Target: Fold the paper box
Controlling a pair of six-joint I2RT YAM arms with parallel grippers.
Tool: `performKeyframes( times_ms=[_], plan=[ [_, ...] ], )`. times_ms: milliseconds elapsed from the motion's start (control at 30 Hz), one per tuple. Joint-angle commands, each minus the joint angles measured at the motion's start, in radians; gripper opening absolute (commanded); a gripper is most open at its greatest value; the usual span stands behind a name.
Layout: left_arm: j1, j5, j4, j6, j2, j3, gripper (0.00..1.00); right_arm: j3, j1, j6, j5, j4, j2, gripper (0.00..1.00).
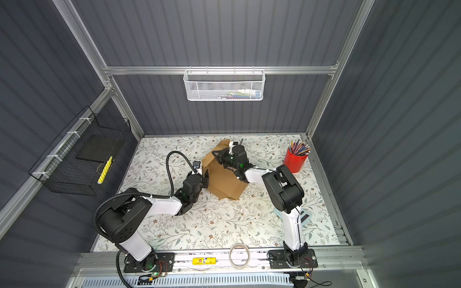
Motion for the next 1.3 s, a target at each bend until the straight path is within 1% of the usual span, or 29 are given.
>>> performKeyframes(
  times_ms=[0, 367, 767, 867, 1267],
  plan=[
    [-0.010, -0.068, 0.040, -0.016, 0.031, 0.027, 0.59, -0.033, 0.007, -0.004, 0.006, -0.090, -0.004, 0.00],
    [-0.039, -0.161, 0.058, -0.010, 0.081, 0.073, 0.58, -0.027, 0.006, 0.004, 0.007, -0.087, 0.003, 0.00],
    [-0.056, -0.231, 0.098, 0.019, 0.145, 0.127, 0.48, -0.023, 0.006, 0.009, 0.010, -0.086, 0.004, 0.00],
    [-0.059, -0.251, 0.105, 0.025, 0.158, 0.136, 0.44, -0.020, 0.005, 0.008, 0.009, -0.086, 0.004, 0.00],
    [-0.062, -0.278, 0.116, 0.047, 0.188, 0.161, 0.32, -0.014, 0.005, 0.012, 0.008, -0.086, 0.007, 0.00]
  ],
)
